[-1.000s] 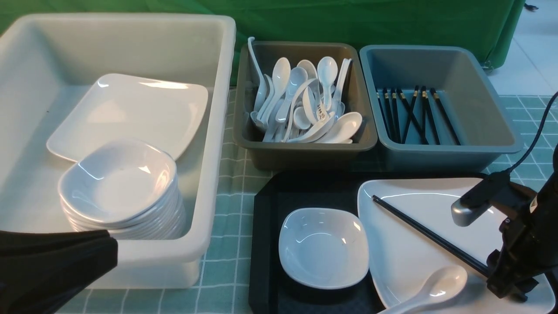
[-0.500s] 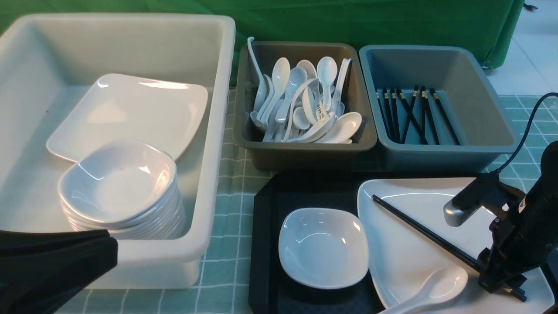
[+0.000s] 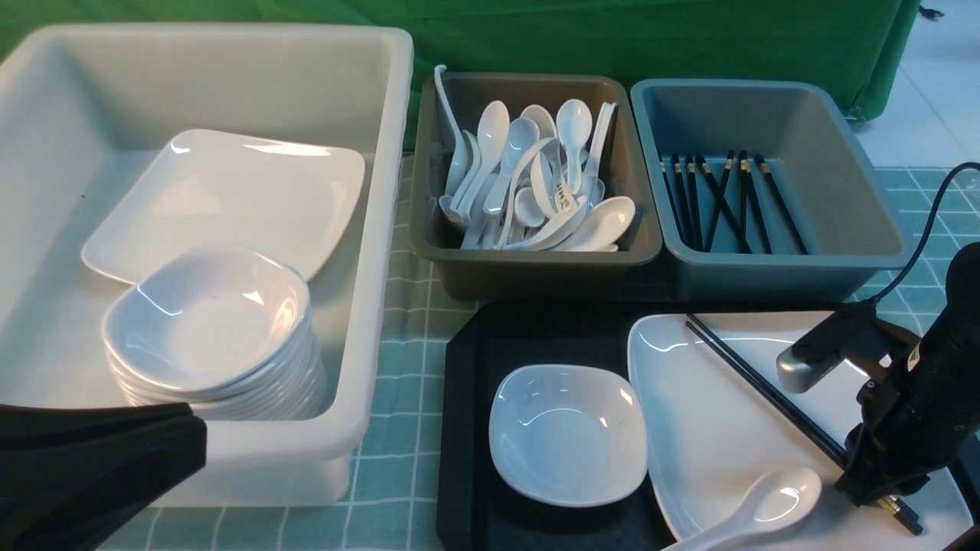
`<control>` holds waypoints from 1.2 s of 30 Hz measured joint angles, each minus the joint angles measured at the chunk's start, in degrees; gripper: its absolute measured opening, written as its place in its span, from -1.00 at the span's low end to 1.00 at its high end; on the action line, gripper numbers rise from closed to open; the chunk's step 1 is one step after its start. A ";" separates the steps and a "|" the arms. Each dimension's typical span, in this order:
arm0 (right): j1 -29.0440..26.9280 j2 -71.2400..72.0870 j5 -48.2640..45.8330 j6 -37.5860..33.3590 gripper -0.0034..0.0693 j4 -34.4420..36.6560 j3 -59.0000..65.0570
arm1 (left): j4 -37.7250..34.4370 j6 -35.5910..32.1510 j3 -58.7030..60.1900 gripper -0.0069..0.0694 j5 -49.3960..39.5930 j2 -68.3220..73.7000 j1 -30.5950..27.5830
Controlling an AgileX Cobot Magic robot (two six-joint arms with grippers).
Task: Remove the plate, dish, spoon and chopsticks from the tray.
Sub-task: Use the right arm to grab a pair of chopsticks from the plate, then use the right arm to put the chopsticks into the small storage box on the right
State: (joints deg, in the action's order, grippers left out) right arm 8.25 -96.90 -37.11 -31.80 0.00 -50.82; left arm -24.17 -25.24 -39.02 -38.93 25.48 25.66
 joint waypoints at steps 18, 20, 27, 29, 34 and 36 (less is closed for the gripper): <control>7.26 22.57 6.39 17.04 -0.46 0.00 -3.30 | -2.55 -0.68 0.00 -0.79 12.18 0.00 0.00; 5.85 20.69 10.95 20.98 -0.46 0.34 -5.84 | -2.87 -1.70 0.00 -0.79 14.78 0.00 0.00; 0.46 5.17 20.13 30.20 -0.46 1.14 -20.99 | -3.17 -2.69 0.00 -0.79 15.52 0.00 0.00; -0.69 -2.89 20.42 34.54 -0.46 1.14 -28.45 | -3.17 -2.81 0.00 -0.79 14.27 0.00 0.00; -1.15 -15.81 18.06 40.87 -0.30 1.20 -40.50 | -3.29 -2.81 0.00 -0.79 12.44 0.00 0.00; -1.15 -17.53 17.70 41.45 -0.14 1.27 -42.04 | -3.29 -2.81 0.00 -0.79 12.37 0.00 0.00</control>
State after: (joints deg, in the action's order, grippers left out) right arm 7.11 -114.43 -19.40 9.64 1.27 -92.86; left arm -27.46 -28.05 -39.02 -26.56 25.48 25.66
